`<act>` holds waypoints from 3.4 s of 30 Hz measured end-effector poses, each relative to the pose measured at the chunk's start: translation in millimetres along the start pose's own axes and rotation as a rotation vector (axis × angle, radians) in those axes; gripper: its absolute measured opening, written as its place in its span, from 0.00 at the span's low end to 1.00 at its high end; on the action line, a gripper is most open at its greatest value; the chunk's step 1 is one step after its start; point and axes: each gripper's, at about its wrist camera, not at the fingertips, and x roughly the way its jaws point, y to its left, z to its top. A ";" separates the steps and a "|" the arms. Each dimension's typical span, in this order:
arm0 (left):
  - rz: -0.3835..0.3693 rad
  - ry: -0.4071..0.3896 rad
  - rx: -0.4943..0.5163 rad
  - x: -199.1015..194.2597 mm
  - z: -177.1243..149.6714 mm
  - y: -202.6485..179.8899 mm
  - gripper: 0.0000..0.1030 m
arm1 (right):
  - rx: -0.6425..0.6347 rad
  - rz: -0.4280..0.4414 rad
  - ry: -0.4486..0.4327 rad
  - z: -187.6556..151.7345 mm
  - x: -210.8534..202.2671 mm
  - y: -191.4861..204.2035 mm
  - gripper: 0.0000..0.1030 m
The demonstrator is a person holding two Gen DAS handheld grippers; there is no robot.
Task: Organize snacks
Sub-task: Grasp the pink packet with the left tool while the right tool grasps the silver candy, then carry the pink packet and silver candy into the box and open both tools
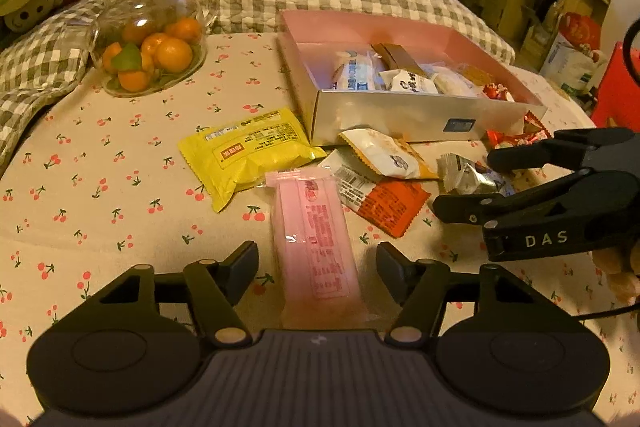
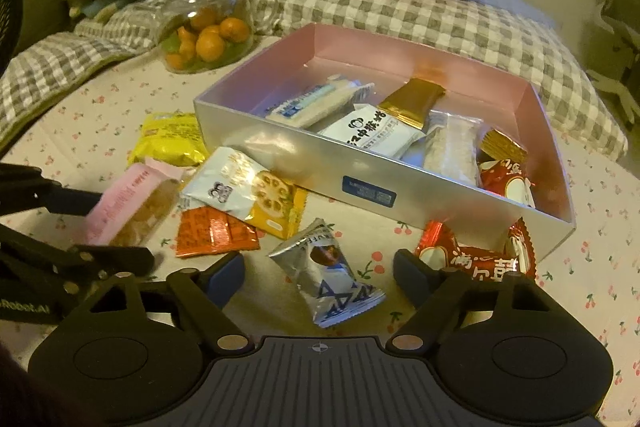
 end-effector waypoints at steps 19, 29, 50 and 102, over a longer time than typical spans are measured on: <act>-0.007 0.017 -0.049 -1.4 4.1 5.9 0.30 | 0.000 -0.020 -0.026 1.8 -2.7 3.0 0.30; -0.019 0.050 -0.083 -5.2 7.4 8.7 0.29 | 0.029 0.025 0.014 6.5 -4.9 2.0 0.30; -0.057 0.041 -0.142 -30.8 28.0 9.2 0.29 | 0.100 0.062 0.043 27.4 -28.3 7.7 0.30; -0.017 -0.050 -0.079 80.8 160.8 -60.7 0.29 | 0.592 0.001 -0.116 92.0 22.8 -159.1 0.30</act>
